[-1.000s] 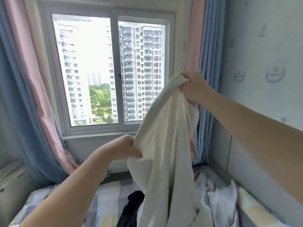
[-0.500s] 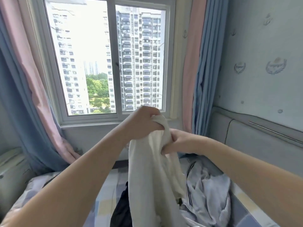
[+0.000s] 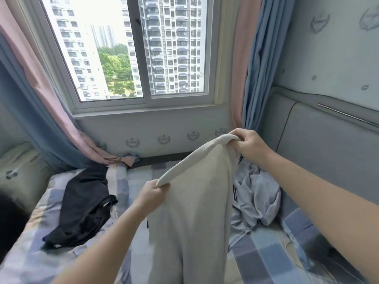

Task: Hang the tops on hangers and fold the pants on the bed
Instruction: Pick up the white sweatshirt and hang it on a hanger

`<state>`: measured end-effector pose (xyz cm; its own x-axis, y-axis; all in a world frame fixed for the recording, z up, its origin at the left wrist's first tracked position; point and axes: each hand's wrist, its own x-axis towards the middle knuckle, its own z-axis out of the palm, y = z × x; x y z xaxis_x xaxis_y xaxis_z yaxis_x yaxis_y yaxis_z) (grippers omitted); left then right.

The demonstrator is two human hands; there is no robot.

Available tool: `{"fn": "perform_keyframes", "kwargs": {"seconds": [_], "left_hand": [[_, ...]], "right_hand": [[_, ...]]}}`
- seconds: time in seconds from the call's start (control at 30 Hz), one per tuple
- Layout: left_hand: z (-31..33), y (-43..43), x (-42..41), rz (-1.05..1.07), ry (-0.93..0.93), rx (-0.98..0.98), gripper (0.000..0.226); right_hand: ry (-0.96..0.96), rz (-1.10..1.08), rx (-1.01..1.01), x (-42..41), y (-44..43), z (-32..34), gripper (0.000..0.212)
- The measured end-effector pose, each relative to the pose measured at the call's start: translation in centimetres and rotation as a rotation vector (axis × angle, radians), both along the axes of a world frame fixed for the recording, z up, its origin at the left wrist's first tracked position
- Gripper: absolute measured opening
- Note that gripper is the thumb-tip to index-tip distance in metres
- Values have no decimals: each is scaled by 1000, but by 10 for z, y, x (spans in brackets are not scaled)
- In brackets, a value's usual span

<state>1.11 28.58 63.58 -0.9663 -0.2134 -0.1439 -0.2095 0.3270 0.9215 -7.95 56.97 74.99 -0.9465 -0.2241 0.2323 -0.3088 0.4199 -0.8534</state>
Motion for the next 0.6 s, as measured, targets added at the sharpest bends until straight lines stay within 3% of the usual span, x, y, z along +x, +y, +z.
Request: {"fn": "perform_keyframes", "kwargs": {"seconds": [0.1, 0.3, 0.43, 0.5, 0.6], "left_hand": [[-8, 17, 13, 115, -18, 236, 23], [-36, 45, 51, 113, -116, 317, 22], [-32, 60, 72, 73, -133, 492, 20], [-22, 69, 77, 14, -102, 584, 35], [-9, 83, 84, -113, -65, 648, 45]], "right_hand": [[-138, -91, 72, 16, -6, -60, 14], [-440, 60, -26, 93, -22, -148, 12], [-652, 199, -97, 157, -37, -192, 36], [-670, 240, -102, 175, -47, -203, 56], [-597, 151, -130, 186, -61, -208, 53]]}}
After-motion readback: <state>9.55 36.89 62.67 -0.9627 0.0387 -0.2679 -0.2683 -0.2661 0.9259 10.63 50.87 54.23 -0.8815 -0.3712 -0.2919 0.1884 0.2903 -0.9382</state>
